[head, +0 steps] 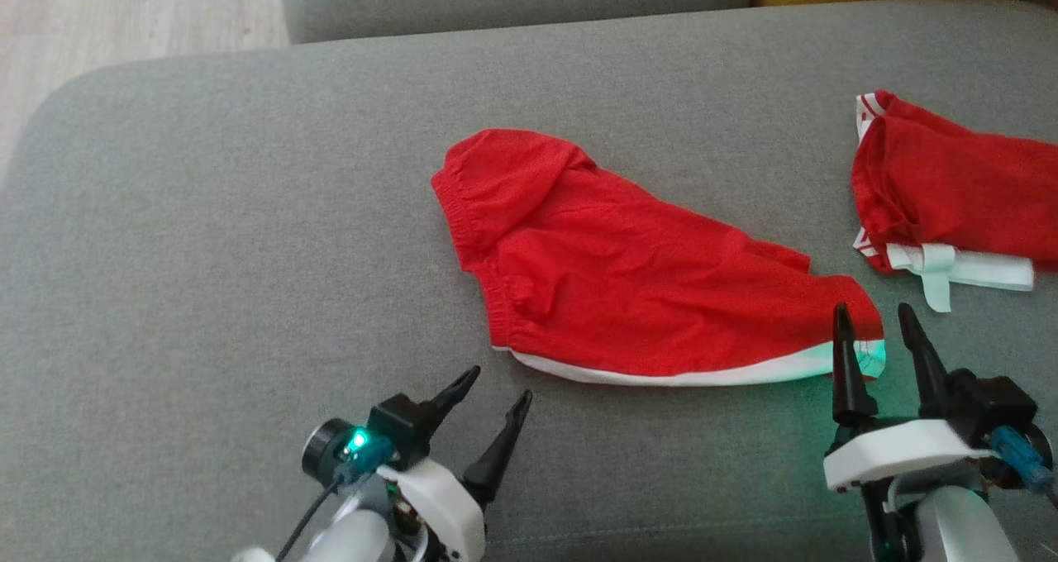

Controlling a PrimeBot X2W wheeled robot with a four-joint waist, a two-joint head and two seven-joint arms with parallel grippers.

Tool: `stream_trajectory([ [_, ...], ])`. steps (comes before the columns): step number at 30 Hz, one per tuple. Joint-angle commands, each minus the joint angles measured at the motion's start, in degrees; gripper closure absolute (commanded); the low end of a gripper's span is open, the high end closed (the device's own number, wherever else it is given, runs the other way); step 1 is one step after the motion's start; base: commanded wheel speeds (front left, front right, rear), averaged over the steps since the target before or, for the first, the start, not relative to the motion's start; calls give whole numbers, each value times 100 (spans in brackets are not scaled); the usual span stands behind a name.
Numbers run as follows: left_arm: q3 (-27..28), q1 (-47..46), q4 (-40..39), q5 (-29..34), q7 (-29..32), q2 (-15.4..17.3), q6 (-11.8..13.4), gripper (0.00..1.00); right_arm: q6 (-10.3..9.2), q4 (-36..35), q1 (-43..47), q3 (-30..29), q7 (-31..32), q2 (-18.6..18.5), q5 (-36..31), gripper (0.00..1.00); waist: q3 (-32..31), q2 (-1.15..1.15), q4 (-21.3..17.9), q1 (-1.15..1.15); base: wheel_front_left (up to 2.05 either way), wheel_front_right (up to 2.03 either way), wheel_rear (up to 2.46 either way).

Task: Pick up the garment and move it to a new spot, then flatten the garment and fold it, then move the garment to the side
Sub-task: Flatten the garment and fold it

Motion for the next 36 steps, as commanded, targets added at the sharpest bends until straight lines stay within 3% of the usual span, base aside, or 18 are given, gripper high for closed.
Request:
stream_trajectory([
  [1,138,-377,-12,59,-62,93,-13,0,19,-179,-282,145,-62,-32,-5,0,46,0,-31,0,0,0,0],
  [11,79,-1099,850,203,-62,55,34,0,19,-178,-392,180,-69,-32,44,0,315,0,-258,0,0,0,0],
  [22,3,-1392,1205,239,-68,42,16,0,19,-168,-458,170,-76,-32,83,0,423,0,-389,0,0,0,0],
  [24,-16,-1400,1189,232,-69,42,10,100,19,-161,-455,160,-77,-32,78,0,423,0,-389,0,0,0,0],
  [36,160,-1050,759,198,-69,138,29,100,19,514,-393,46,352,-32,23,0,281,0,-244,0,0,0,0],
])
